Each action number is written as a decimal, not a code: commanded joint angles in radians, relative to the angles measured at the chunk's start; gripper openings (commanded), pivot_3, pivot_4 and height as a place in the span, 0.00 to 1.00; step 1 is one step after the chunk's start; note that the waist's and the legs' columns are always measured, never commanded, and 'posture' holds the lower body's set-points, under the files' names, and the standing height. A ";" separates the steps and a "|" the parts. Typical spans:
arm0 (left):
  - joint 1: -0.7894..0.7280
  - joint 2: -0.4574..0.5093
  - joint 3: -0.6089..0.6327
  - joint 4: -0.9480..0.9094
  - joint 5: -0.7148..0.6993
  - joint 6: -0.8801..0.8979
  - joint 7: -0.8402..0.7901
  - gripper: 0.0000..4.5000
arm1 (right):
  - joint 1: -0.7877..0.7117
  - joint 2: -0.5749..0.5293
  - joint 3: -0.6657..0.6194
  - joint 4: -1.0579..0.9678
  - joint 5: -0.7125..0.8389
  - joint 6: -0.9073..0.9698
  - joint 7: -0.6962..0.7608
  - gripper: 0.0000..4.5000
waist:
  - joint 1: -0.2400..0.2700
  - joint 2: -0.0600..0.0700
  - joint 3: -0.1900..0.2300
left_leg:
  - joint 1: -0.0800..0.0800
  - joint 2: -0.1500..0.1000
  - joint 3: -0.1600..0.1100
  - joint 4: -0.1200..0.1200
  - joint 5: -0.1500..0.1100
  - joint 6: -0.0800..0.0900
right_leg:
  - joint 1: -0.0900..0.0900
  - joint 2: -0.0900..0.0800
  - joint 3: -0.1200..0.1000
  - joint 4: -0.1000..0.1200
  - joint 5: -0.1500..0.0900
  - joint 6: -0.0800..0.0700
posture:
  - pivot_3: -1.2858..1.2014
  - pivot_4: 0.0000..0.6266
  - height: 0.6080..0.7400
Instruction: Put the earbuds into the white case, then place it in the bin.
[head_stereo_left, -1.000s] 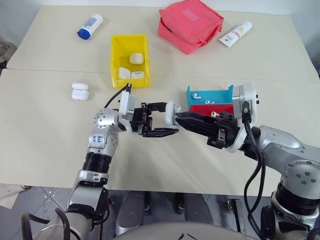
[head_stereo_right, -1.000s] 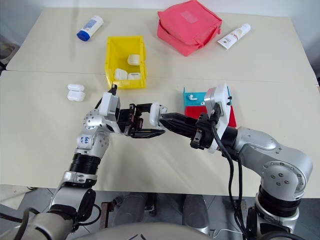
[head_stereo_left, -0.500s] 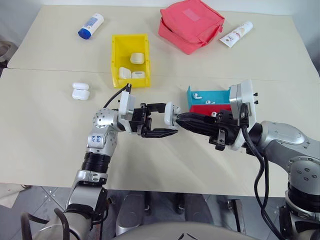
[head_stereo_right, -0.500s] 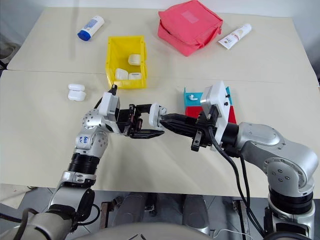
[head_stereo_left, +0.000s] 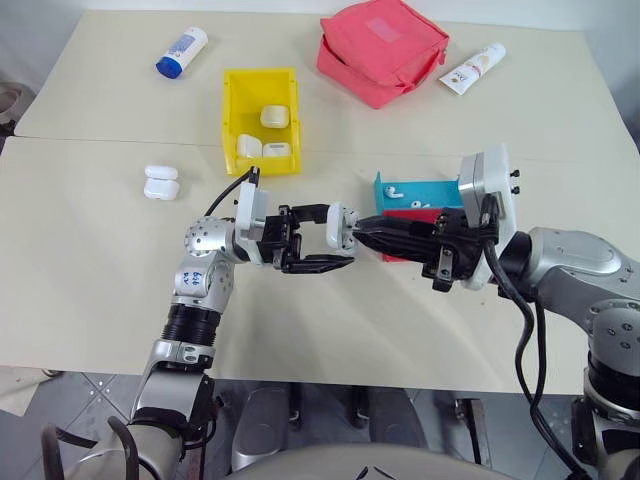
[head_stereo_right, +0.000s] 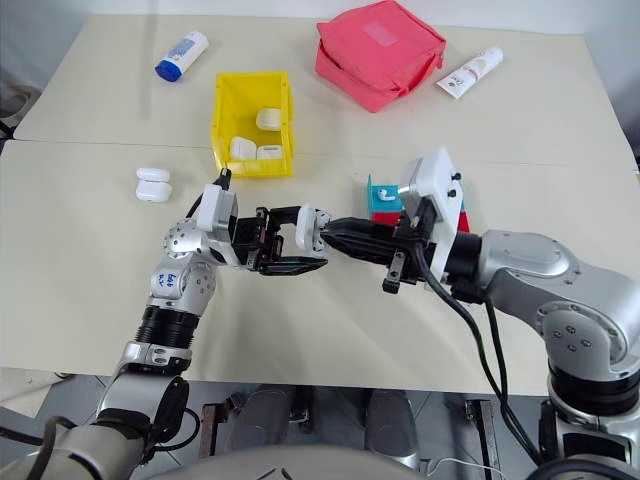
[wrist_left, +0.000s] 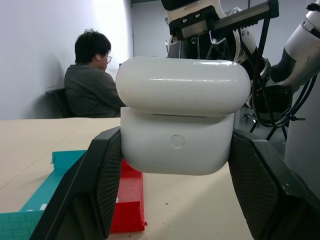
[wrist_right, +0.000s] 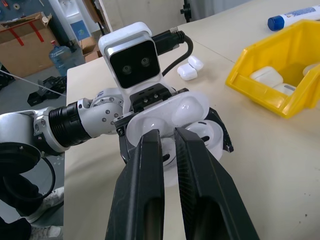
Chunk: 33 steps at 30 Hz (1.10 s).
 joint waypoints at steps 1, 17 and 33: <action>-0.004 0.004 0.010 -0.011 -0.005 -0.014 0.006 0.62 | -0.028 -0.013 -0.004 -0.025 0.032 -0.006 -0.010 0.10 | 0.000 0.000 0.000 | 0.000 0.000 0.000 0.000 0.000 0.000 | 0.000 0.000 0.000 0.000 0.000 0.000 | 0.52 0.24 1.00; -0.035 0.034 -0.020 0.027 0.081 -0.044 0.039 0.62 | -0.199 -0.089 0.060 0.005 -0.011 0.035 -0.027 0.24 | -0.001 0.000 0.000 | 0.000 0.000 0.000 0.000 0.000 0.000 | 0.000 0.000 0.000 0.000 0.000 0.000 | 0.52 0.24 1.00; -0.100 0.028 -0.031 0.077 0.128 -0.101 0.064 0.62 | -0.393 -0.064 0.192 0.017 -0.190 0.058 -0.036 0.67 | -0.001 0.000 0.000 | -0.001 0.000 0.000 0.000 0.000 0.000 | 0.000 -0.001 -0.001 0.000 0.000 0.000 | 0.52 0.24 1.00</action>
